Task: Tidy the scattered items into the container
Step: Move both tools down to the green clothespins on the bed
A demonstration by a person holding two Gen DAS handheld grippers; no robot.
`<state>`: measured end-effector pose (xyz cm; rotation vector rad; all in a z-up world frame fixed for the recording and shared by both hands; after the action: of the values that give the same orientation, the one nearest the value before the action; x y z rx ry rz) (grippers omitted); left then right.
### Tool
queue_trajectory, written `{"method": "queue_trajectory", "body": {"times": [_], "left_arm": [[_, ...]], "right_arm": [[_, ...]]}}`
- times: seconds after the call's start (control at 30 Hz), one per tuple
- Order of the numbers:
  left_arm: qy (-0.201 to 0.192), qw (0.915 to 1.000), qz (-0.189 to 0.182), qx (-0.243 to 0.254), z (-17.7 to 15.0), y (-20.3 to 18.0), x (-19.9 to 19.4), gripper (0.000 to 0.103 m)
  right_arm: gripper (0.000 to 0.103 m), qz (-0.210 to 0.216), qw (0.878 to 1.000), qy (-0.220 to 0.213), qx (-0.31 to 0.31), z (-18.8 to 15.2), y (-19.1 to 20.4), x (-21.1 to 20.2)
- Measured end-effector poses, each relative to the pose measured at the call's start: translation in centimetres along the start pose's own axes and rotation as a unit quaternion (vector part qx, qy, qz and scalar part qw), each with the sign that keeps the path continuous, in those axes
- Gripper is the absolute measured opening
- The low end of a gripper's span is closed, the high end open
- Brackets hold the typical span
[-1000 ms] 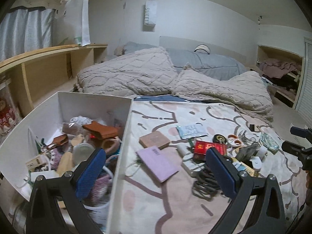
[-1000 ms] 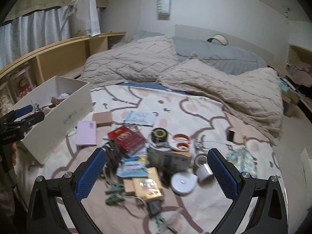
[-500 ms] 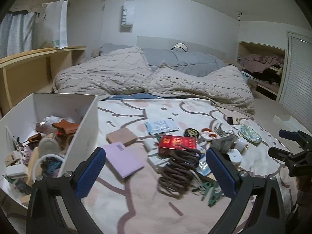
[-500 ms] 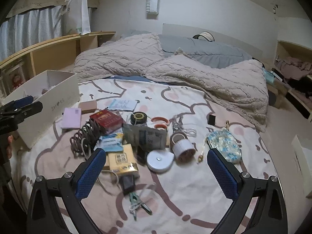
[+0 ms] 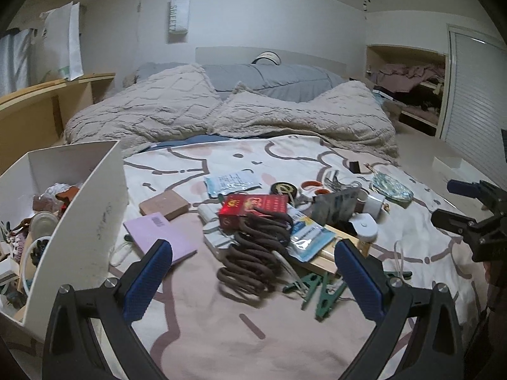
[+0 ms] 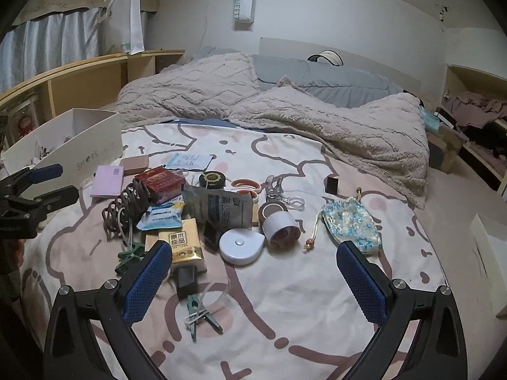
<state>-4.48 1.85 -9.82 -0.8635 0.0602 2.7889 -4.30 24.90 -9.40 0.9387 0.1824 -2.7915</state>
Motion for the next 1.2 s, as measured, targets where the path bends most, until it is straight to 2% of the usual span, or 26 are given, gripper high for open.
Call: {"method": "queue_trajectory", "body": {"times": [0.27, 0.5, 0.57, 0.6, 0.63, 0.7, 0.87, 0.93, 1.1, 1.2], "left_arm": [[0.023, 0.9987, -0.036, 0.026, -1.1, -2.8, 0.7, 0.103], [0.051, 0.9959, -0.06, 0.045, -2.5, -4.5, 1.6, 0.103], [0.057, 0.9953, -0.063, 0.047, -2.8, -4.7, 1.8, 0.103], [0.06, 0.995, -0.064, 0.048, -2.9, -4.7, 1.9, 0.103], [0.062, 0.9948, -0.064, 0.048, -3.0, -4.8, 2.0, 0.103], [0.066, 0.9944, -0.066, 0.049, -3.1, -4.9, 2.1, 0.103], [0.079, 0.9923, -0.081, 0.049, -3.5, -5.1, 2.7, 0.103], [0.085, 0.9906, -0.096, 0.049, -3.7, -5.3, 2.9, 0.103], [0.101, 0.986, -0.127, 0.04, -4.1, -5.3, 3.3, 0.101], [0.108, 0.9838, -0.14, 0.03, -4.2, -5.1, 3.8, 0.092]], "right_arm": [[0.103, 0.021, 0.999, 0.038, 0.015, -1.3, -0.4, 1.6], [0.103, 0.045, 0.997, 0.07, 0.001, -3.4, 0.5, 3.1], [0.096, 0.054, 0.995, 0.079, -0.009, -3.7, 1.1, 3.5], [0.081, 0.058, 0.995, 0.085, -0.014, -3.9, 1.3, 3.6], [0.074, 0.06, 0.994, 0.092, -0.016, -4.1, 1.5, 3.9], [0.07, 0.067, 0.992, 0.104, -0.014, -4.7, 1.7, 4.3], [0.069, 0.091, 0.988, 0.125, -0.007, -5.7, 2.2, 4.8], [0.055, 0.092, 0.987, 0.132, -0.011, -6.0, 2.6, 5.1], [0.048, 0.081, 0.988, 0.13, -0.011, -6.1, 2.9, 5.2], [0.039, 0.082, 0.988, 0.13, -0.007, -6.2, 3.0, 4.9]]}}
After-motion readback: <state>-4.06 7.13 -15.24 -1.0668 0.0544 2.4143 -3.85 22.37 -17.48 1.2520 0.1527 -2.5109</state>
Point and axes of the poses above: each gripper's, at about its wrist camera, not at the fingertips, and x roughly the way its jaws point, y to its left, z to its top, the point moved 1 cm from there along x, roughly the way its jaws point, and after that the axes turned 2 degrees about y, right-handed, at the moved point
